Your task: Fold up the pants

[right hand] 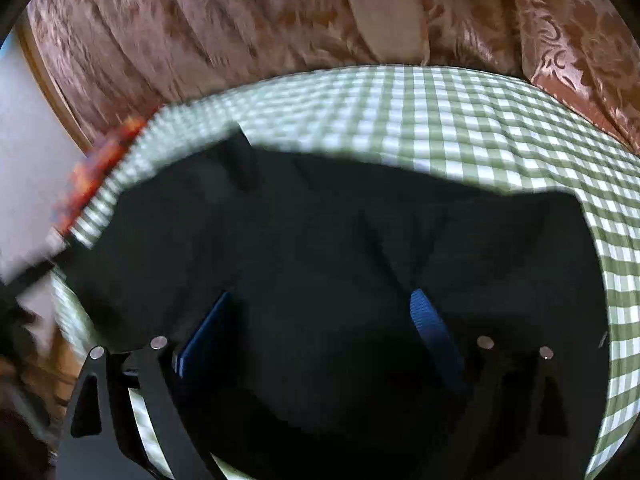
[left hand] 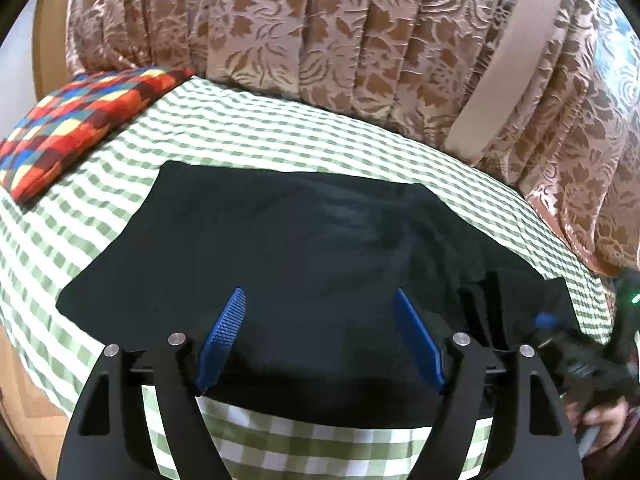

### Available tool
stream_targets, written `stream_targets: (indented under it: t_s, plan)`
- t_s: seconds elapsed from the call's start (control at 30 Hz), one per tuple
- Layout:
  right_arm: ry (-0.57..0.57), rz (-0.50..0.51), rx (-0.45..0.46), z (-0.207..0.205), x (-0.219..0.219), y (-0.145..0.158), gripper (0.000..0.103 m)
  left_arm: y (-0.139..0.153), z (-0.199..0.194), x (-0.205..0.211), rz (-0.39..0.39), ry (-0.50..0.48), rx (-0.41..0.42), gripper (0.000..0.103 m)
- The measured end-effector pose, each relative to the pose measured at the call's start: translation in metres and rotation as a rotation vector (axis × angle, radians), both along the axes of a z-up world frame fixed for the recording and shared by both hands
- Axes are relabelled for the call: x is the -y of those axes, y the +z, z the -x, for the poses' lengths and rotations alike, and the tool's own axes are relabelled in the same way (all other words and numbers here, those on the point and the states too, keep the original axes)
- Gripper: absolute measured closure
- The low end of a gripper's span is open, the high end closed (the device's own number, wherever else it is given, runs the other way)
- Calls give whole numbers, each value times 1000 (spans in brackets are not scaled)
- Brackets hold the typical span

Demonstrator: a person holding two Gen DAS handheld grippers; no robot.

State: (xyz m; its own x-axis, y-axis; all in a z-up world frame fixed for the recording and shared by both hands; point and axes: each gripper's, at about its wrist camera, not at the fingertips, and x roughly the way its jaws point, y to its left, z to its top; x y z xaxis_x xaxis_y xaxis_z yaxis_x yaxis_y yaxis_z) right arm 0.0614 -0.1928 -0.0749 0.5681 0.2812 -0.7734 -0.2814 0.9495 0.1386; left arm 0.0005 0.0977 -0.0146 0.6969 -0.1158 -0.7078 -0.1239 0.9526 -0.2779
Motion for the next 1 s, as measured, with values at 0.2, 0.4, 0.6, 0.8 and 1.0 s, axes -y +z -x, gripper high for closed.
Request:
stream_targets:
  t_s: [0.2, 0.4, 0.6, 0.8, 1.0]
  plan:
    - [10, -29, -8, 2, 1, -2, 6, -9, 3, -12, 42, 22, -26, 28]
    - [21, -29, 8, 2, 1, -1, 5, -16, 19, -39, 220, 71, 7, 28]
    - [26, -40, 43, 6, 3, -2, 4, -23, 53, -109, 483, 210, 51, 28]
    - [24, -44, 58, 7, 3, -2, 4, -49, 77, -156, 636, 382, 31, 32]
    - [22, -44, 67, 8, 3, -3, 4, -75, 68, -166, 735, 457, -34, 32]
